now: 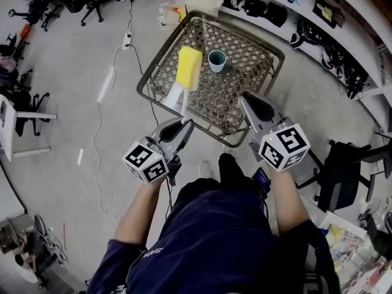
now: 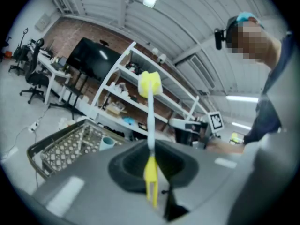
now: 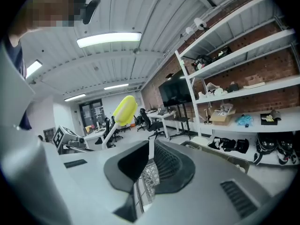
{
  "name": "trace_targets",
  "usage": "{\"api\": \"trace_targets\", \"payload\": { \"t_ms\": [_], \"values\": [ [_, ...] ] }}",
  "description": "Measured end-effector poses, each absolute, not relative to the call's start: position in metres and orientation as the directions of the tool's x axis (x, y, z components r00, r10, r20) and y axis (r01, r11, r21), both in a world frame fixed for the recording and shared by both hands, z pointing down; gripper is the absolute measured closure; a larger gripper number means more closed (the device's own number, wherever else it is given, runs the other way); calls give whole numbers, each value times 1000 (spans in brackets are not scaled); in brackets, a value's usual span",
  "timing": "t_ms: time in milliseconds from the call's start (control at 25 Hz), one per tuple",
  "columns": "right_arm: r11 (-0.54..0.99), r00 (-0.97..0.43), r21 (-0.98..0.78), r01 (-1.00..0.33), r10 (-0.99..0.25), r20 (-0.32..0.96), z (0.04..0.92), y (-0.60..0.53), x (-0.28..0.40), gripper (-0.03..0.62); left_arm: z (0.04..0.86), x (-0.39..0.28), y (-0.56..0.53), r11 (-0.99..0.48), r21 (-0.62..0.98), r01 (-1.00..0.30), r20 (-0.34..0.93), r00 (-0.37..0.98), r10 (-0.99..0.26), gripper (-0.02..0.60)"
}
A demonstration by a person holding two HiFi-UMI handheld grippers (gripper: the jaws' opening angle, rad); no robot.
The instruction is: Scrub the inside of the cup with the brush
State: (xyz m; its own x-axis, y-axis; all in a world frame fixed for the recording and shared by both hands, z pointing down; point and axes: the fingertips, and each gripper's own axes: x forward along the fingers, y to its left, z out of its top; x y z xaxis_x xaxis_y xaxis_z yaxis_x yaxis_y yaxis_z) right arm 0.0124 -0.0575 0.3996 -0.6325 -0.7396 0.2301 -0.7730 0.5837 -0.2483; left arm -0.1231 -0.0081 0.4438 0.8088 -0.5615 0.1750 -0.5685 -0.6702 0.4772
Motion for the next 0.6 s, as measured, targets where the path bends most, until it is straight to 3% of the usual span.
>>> {"api": "trace_targets", "payload": {
  "t_ms": [160,280,600],
  "values": [
    [603,-651,-248,-758,-716,251,424,-97,15,583,459,-115,-33,-639,490,-593,217,793,-569,543],
    [611,-671,-279,-741,-686,282,454,-129,19,458,473,-106,-52,-614,497,-613,250,779,-575,543],
    [651,-692,-248,-717,-622,367,553,-201,20,343,510,-87,-91,-539,512,-669,325,732,-599,543]
  ]
}}
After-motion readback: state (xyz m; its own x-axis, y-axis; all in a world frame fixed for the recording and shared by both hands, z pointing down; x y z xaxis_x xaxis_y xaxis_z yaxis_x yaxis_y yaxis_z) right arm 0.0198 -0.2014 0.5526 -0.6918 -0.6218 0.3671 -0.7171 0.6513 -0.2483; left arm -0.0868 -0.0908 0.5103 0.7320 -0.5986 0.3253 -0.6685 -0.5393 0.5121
